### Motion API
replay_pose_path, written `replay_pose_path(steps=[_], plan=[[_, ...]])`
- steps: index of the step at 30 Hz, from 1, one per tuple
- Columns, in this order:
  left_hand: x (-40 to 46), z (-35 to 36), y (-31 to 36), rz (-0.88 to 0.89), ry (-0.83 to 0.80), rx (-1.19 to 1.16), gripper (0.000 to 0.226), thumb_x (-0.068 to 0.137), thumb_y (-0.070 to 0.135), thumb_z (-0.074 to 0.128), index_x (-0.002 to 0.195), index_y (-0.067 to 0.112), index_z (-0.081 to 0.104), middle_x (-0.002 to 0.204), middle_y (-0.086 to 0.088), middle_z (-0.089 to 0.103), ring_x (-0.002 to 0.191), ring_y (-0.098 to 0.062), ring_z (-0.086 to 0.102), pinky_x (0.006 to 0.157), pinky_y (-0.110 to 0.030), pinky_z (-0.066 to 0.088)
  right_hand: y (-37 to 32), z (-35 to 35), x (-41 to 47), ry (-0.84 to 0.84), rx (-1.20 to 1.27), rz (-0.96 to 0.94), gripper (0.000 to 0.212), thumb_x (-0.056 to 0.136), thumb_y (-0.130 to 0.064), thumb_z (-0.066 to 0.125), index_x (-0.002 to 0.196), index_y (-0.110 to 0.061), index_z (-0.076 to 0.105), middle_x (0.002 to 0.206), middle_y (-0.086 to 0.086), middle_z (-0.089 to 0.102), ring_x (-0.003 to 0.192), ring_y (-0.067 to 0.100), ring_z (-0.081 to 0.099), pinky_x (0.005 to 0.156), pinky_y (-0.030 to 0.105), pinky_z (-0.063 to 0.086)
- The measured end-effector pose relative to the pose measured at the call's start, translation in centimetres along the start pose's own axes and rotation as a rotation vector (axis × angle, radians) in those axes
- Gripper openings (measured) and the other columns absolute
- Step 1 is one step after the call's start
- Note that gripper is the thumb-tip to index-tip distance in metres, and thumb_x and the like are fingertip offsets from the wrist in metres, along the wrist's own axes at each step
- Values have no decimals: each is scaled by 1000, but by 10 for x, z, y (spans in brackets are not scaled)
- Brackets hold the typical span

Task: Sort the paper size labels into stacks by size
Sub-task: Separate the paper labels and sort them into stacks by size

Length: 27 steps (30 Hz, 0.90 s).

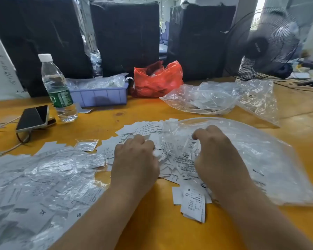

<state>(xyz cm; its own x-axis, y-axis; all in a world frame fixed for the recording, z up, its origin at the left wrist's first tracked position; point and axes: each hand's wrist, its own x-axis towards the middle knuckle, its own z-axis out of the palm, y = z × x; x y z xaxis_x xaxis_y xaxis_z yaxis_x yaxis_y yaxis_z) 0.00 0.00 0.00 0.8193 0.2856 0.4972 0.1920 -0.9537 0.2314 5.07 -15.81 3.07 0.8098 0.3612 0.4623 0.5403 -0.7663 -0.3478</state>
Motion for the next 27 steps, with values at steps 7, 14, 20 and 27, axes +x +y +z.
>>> replay_pose_path(steps=[7,14,20,27], plan=[[2,-5,0,-9,140,-123,9,83,24,70,78,19,65,75,8,47,72,-15,48,74,-32,32,-7,6,-1,257,150,-305,44,71,23,65,105,-4,67,97,8,63,84,23,64,69,24,57],[-1,-7,-2,-83,-104,-152,17,88,47,64,82,32,59,88,13,52,88,-12,51,87,-34,38,-12,13,0,172,196,-337,36,77,16,66,105,-7,68,92,5,65,76,23,64,65,32,58],[-3,-14,-5,-88,-101,-199,23,96,27,52,73,25,58,78,9,61,80,-17,58,85,-38,45,-10,14,-1,168,269,-323,25,84,9,64,102,-7,69,95,2,65,82,17,64,69,25,56],[18,-44,-11,-198,124,-608,20,91,25,66,78,12,57,67,2,63,57,-10,56,50,-26,42,-33,13,3,243,512,-267,24,87,7,62,105,-9,67,87,-2,62,79,5,59,71,10,47]])
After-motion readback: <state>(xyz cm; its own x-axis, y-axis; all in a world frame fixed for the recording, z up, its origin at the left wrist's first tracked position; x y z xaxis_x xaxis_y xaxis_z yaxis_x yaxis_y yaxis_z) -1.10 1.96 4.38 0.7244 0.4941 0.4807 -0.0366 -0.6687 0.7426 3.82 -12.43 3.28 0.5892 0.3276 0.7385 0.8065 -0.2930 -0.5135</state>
